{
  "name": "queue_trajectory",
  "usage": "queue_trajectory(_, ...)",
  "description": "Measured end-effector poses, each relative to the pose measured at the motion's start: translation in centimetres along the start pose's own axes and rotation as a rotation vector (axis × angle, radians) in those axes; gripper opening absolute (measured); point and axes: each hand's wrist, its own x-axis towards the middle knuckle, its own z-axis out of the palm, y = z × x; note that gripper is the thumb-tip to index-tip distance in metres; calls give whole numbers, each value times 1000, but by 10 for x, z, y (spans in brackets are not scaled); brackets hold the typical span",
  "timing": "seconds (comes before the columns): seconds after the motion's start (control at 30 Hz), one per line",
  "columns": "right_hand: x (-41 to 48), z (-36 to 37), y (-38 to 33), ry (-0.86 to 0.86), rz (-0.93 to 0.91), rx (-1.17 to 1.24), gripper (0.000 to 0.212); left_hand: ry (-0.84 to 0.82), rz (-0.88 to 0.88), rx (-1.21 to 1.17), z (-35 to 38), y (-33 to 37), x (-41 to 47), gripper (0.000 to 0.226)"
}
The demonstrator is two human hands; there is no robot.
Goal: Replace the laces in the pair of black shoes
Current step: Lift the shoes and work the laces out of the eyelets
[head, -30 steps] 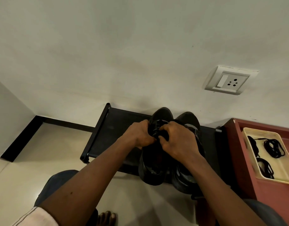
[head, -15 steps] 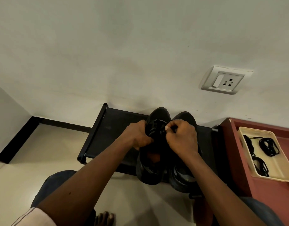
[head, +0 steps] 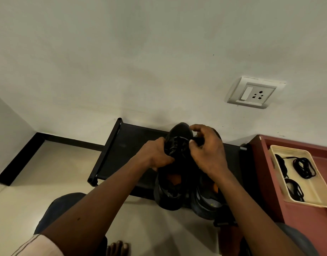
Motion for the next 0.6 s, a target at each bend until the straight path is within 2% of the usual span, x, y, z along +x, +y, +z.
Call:
queue_trajectory(0.07, -2, 3, -2, -135, -158, -237, 38, 10, -7, 8, 0, 1, 1, 57)
queue_trajectory(0.17, -5, 11, -6, -282, -170, -433, 36, 16, -3, 24, 0, 2, 1, 57)
queue_trajectory(0.37, -7, 23, -6, -223, -144, -565, 27, 21, -15, 38, 2, 1, 3, 63)
queue_trajectory(0.43, -7, 23, -5, -185, -126, -544, 21, 26, -15, 38, 2, 1, 4, 63)
queue_trajectory(0.53, -6, 18, -7, -142, -4, -379, 8, 5, -22, -17, 2, 0, 5, 64)
queue_trajectory(0.6, -4, 14, -5, -122, 95, -267, 9, 1, -21, -30, 1, -1, 5, 64)
